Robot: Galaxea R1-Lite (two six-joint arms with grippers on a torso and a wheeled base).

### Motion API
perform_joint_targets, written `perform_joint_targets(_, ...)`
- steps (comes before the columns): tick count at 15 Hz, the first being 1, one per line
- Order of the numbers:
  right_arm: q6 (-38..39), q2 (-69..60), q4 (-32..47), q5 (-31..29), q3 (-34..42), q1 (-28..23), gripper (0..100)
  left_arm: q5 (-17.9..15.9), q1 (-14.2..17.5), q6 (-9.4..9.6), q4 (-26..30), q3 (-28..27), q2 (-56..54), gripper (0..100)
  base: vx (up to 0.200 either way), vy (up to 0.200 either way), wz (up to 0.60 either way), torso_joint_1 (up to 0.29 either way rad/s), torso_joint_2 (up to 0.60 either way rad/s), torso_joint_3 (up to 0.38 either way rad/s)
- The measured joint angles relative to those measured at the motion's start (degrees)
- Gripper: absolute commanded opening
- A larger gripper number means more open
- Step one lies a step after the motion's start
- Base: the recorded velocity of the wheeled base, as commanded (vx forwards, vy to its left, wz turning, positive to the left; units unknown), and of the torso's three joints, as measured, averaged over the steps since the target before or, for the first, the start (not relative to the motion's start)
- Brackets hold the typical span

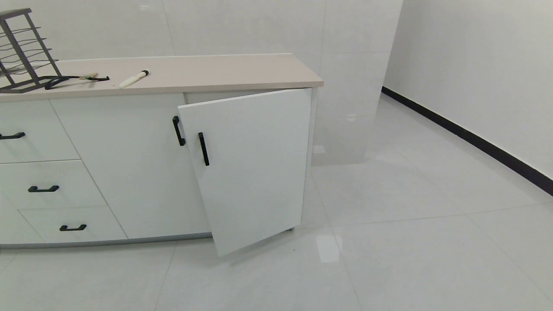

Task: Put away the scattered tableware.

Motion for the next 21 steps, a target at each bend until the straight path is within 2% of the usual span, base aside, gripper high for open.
perform_joint_targets(2, -1.5, -1.5, 10.0, -7.1, 0.0, 0.1, 0, 0.1, 0.0, -0.13, 0.0, 0.0, 0.0, 100, 0.0, 0.0, 0.0, 0.0, 0.0, 0.0)
perform_joint_targets(4, -2.1, -2.0, 12.5, -13.9, 0.0, 0.1, 0, 0.1, 0.0, -0.16, 0.0, 0.0, 0.0, 100, 0.0, 0.0, 0.0, 0.0, 0.0, 0.0)
perform_joint_targets(5, -1.6, -2.2, 12.9, -14.8, 0.0, 0.1, 0, 0.1, 0.0, -0.16, 0.0, 0.0, 0.0, 100, 0.0, 0.0, 0.0, 0.0, 0.0, 0.0)
perform_joint_targets(8, 2.2, -2.3, 13.5, -15.8, 0.0, 0.1, 0, 0.1, 0.0, -0.29, 0.0, 0.0, 0.0, 100, 0.0, 0.0, 0.0, 0.0, 0.0, 0.0)
perform_joint_targets(17, 2.2, -2.4, 13.6, -16.3, -0.1, 0.1, 0, 0.1, 0.0, -0.44, 0.0, 0.0, 0.0, 100, 0.2, 0.2, 0.0, 0.002, 0.0, 0.003)
perform_joint_targets(21, 2.2, -2.4, 13.6, -16.3, -0.1, 0.1, 0, 0.1, 0.0, -0.41, 0.0, 0.0, 0.0, 100, 0.0, 0.2, 0.0, 0.007, 0.0, 0.001)
